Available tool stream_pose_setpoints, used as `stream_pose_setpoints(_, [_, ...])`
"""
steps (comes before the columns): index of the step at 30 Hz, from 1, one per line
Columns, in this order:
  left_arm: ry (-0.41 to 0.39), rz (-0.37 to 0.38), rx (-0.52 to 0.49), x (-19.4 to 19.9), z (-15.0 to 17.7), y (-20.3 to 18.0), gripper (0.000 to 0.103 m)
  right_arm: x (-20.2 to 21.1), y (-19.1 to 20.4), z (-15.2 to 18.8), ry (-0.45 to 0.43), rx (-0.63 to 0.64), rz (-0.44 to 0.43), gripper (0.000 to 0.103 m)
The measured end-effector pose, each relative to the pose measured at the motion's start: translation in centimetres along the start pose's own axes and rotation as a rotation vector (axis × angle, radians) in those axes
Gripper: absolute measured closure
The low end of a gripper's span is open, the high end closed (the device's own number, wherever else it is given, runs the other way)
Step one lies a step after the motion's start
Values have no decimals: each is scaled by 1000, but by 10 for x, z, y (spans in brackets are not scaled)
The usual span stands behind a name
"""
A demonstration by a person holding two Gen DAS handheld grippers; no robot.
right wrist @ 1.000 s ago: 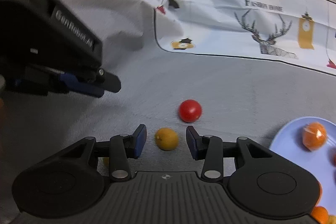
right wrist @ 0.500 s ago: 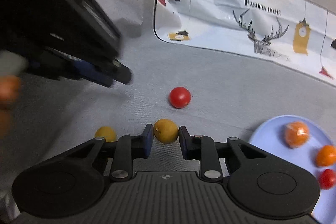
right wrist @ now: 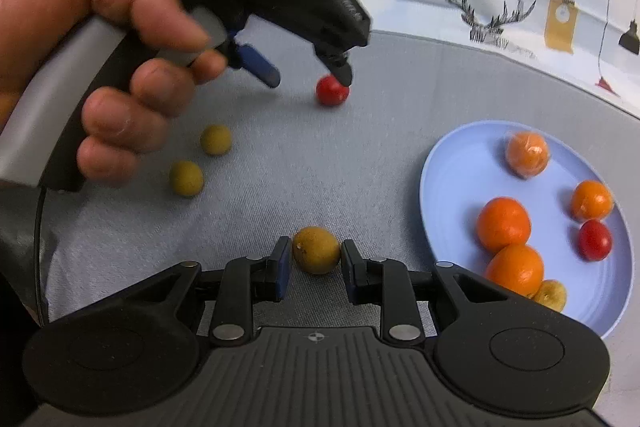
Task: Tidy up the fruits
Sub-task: 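Grasp a yellow fruit with the right tool while the left tool grasps a red tomato, then carry the tomato and yellow fruit over the blue plate with both tools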
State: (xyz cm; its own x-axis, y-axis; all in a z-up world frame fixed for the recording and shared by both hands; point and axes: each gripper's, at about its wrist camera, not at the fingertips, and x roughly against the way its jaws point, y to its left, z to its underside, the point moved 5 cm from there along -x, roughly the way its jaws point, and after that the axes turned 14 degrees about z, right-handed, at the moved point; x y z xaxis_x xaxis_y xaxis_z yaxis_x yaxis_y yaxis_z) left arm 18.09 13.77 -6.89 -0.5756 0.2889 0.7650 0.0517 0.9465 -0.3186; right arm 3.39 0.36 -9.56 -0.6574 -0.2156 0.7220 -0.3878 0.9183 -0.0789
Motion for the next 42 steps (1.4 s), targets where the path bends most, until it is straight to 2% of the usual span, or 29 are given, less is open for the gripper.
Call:
stream_pose_setpoints(8, [14, -37, -35, -21, -3, -8, 34, 1, 0, 1, -10, -6, -17, 75])
stream_pose_setpoints(10, [16, -44, -52, -25, -3, -10, 40, 3, -2, 2, -9, -10, -22, 75])
stream_pose_setpoints(12, [28, -57, -62, -28, -1, -12, 54, 3, -3, 2, -10, -11, -24, 75])
stream_pose_setpoints(15, [35, -83, -68, -31, 1, -11, 70, 3, -3, 3, -10, -12, -24, 75])
stream_pose_setpoints(21, [18, -98, -64, -19, 2, -9, 71, 5, -6, 0, -33, -29, -10, 75])
stream_pose_setpoints(24, [43, -108, -30, -7, 7, -5, 71, 4, -7, 0, -32, -29, 4, 75])
stream_pose_setpoints(27, [70, -87, -6, 4, 13, -4, 70, 1, -7, 1, -17, -27, 15, 75])
stream_pose_setpoints(32, [139, -102, -33, -6, 22, -4, 70, 0, -5, 2, -13, -19, 19, 75])
stream_pose_setpoints(42, [133, -109, -33, -10, 20, -4, 70, -1, -5, 1, -11, -15, 19, 75])
